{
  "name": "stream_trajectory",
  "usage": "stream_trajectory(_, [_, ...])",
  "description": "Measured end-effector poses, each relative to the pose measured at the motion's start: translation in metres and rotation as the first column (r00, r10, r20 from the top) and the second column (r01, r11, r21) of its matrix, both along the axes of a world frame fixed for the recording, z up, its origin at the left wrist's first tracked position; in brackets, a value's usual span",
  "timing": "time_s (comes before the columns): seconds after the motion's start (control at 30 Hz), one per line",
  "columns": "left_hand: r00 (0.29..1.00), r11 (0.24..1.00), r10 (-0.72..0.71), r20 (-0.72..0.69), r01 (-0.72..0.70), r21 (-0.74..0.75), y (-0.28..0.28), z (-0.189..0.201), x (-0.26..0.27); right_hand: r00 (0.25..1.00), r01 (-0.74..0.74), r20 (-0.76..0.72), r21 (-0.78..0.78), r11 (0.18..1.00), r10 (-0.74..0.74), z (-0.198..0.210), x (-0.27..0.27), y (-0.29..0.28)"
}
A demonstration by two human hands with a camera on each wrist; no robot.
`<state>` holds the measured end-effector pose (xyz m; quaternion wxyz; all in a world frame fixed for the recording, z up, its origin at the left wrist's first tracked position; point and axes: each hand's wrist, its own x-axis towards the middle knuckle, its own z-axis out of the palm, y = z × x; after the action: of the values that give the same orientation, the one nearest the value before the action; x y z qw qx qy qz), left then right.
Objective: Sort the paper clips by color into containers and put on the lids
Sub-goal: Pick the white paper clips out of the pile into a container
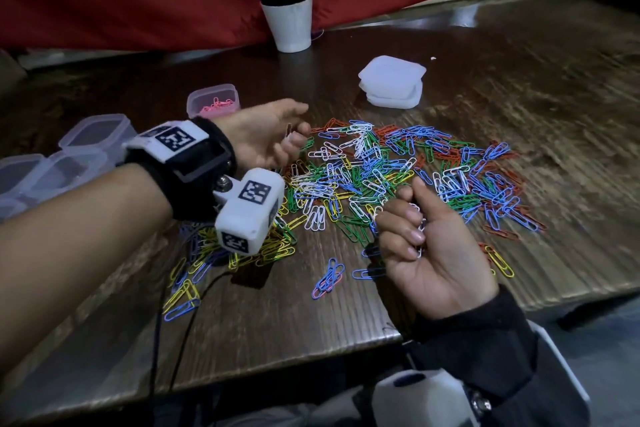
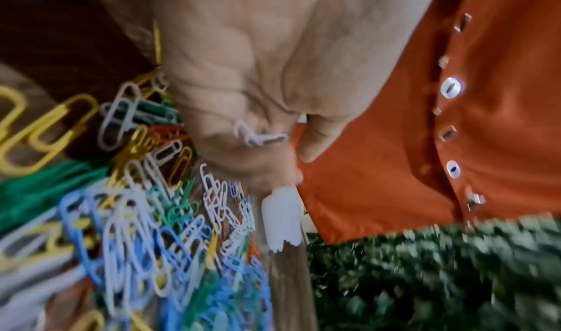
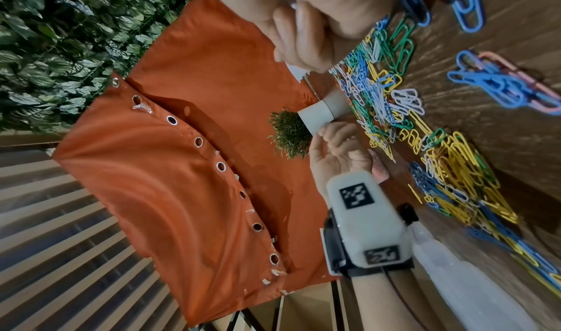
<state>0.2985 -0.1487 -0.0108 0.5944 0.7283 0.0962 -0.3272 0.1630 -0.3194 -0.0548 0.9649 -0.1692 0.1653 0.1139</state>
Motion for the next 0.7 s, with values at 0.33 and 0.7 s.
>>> stream_trajectory(0.33, [0.542, 0.333, -0.81, 0.225, 0.109, 0.937, -0.032, -0.005, 0.018, 1.0, 0.006, 0.007, -0.017, 1.0, -0.006, -0.002, 0.003, -0.01])
stream_trajectory(0.7, [0.532, 0.305, -0.827, 0.184, 0.149, 0.941, -0.014, -0.012, 0.03, 1.0, -0.017, -0.012, -0.027, 0.999, 0.017, -0.005, 0.007, -0.008])
